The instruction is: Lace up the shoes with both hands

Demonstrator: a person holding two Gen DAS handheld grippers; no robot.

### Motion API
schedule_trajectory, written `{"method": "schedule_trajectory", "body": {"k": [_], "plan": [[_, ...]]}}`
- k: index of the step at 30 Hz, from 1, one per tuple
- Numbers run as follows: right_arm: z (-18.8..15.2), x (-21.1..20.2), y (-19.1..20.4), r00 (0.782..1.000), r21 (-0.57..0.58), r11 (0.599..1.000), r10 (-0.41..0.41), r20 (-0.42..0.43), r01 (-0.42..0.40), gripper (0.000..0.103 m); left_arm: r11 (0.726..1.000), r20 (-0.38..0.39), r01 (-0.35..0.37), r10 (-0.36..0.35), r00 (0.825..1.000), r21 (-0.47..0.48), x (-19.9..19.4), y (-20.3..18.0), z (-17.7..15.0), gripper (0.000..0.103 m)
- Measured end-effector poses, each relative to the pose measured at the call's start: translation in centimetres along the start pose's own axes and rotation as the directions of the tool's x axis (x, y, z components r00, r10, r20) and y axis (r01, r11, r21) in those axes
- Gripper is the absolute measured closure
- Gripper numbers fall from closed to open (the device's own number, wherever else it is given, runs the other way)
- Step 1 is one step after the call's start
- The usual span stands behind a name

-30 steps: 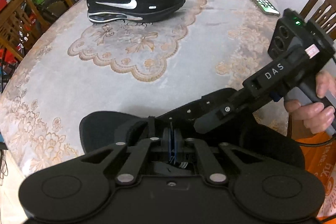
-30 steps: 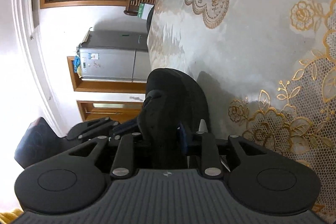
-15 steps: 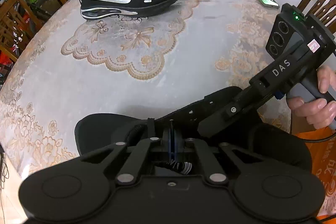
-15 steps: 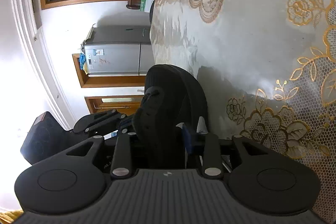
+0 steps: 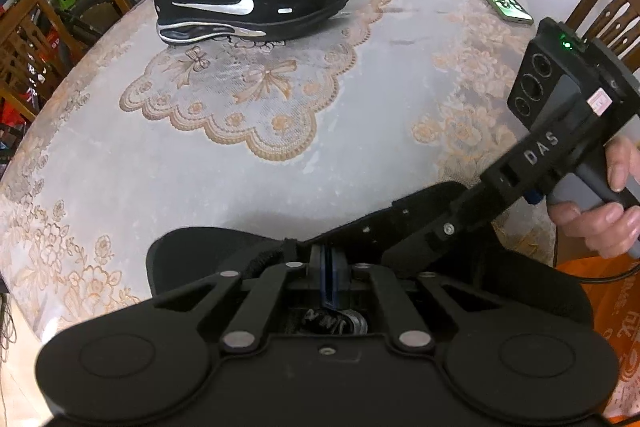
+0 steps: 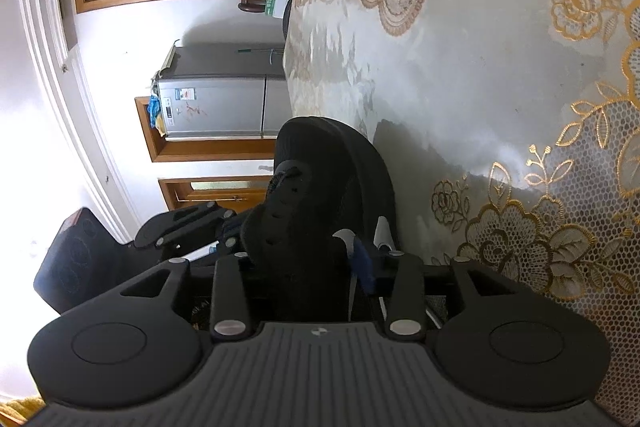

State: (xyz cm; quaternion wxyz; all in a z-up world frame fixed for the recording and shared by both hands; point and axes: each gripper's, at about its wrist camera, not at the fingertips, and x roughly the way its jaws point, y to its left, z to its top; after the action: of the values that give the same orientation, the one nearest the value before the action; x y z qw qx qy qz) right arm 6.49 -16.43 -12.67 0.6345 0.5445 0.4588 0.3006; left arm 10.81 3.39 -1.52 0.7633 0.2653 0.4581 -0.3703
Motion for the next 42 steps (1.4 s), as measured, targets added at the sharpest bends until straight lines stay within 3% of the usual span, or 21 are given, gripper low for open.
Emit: {"method": "schedule_trajectory", "body": {"k": [7,11,15,16,18,24,30,33,36,38,42], "plan": [[-0.2,0.3,0.9,1.0,-0.055,0.998,-0.025,-0.004,0.024,0.059,1.0,0.009,-0.006,0.006,1.0,-0.01,0.4,-0.1,-0.5,0.1],[-0.5,0.3,2.7,0.996,-0.134,0.987,-0.093,-0.01,0.091,0.057,0.998,0.031,-0.009,0.011,0.999,-0.057,0.5,0.1,-0.9,0.1],[-0.5,0.9,3.5,0.993,-0.201,0.972,-0.112,0.044,0.118,0.061,0.994,0.046,-0.008,0.013,0.999,-0.106,0.4,0.6,-1.6,0.1],[-0.4,1.1,3.7,0.992,-0.217,0.968,-0.114,0.059,0.124,0.055,0.993,0.053,-0.008,0.015,0.999,-0.115,0.4,0.6,-1.7,0.1],[-0.4,1.5,4.0,0.989,-0.248,0.959,-0.118,0.09,0.137,0.055,0.992,0.06,-0.009,0.017,0.998,-0.126,0.3,0.6,-1.8,0.1],[-0.2,2.6,5.1,0.976,-0.337,0.924,-0.124,0.181,0.18,0.071,0.988,0.068,-0.006,0.016,0.998,-0.153,0.3,0.6,-2.1,0.1],[-0.1,3.5,5.5,0.977,-0.416,0.893,-0.1,0.189,0.172,0.1,0.984,0.07,0.0,0.013,0.997,-0.176,0.4,0.8,-2.4,0.1],[1.0,3.3,5.2,0.986,-0.356,0.926,-0.078,0.149,0.127,0.1,0.982,0.078,-0.019,0.034,0.996,-0.188,-0.1,0.6,-2.5,0.095],[2.4,1.5,5.3,0.983,-0.263,0.964,-0.002,0.181,0.05,0.099,0.978,0.087,-0.037,0.056,0.995,-0.207,-0.9,0.2,-2.6,0.087],[3.1,0.0,6.0,0.976,-0.245,0.969,0.044,0.213,0.01,0.099,0.974,0.096,-0.047,0.07,0.993,-0.224,-1.2,0.1,-2.8,0.077],[3.3,-0.6,6.6,0.974,-0.278,0.96,0.025,0.225,0.04,0.098,0.963,0.102,-0.05,0.079,0.992,-0.264,-1.4,-0.1,-3.2,0.076]]}}
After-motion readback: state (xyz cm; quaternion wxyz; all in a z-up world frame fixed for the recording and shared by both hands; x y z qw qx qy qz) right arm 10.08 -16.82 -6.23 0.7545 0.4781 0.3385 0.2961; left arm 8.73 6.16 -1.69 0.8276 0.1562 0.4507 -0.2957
